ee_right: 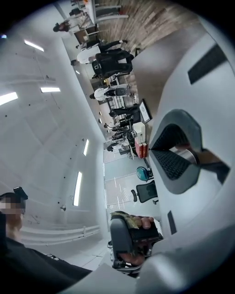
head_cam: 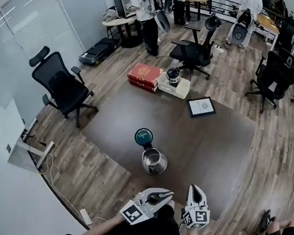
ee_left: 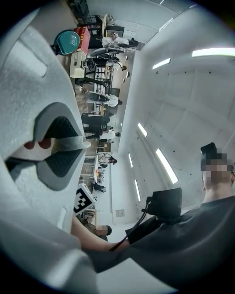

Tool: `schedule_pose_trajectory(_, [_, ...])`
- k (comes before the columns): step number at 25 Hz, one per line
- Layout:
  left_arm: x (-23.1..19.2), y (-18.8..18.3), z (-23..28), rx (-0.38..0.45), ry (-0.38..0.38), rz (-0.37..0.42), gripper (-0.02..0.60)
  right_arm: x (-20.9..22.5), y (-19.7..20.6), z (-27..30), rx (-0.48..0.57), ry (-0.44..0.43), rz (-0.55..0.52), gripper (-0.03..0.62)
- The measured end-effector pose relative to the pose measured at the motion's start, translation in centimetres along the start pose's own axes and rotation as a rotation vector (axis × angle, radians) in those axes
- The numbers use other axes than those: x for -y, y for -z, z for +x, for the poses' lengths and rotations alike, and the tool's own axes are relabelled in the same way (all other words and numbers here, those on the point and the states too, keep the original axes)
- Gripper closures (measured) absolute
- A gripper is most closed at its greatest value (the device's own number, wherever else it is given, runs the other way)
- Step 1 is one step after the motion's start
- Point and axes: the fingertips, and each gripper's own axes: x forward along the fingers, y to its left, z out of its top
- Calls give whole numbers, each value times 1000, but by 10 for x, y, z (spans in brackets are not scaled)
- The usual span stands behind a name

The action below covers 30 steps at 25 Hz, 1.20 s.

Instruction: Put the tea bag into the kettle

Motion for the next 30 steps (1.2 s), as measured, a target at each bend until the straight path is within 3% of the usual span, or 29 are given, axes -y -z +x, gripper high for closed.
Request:
schedule_pose_trajectory(8, [-53,15,-26,18,4,-86,543,-21,-3,27,-11,51,-74,588])
schedule_pose_trajectory(13, [-108,3,-53,75,89,-105,543,-71,-18,54,-12,108,-120,588])
schedule_pose_trajectory(21, [-170,5,-113,-3,236,-21,543,-158,-18,91,5,185,-125,588])
schedule_pose_trajectory(25, [-178,8,-119,-14,259,-2,543,-181,-18,96,18,165,-147,588])
schedule_pose_trajectory(30, [-185,12,-113,-27,239,-3,543,-178,-14,89,27,177,-126,588])
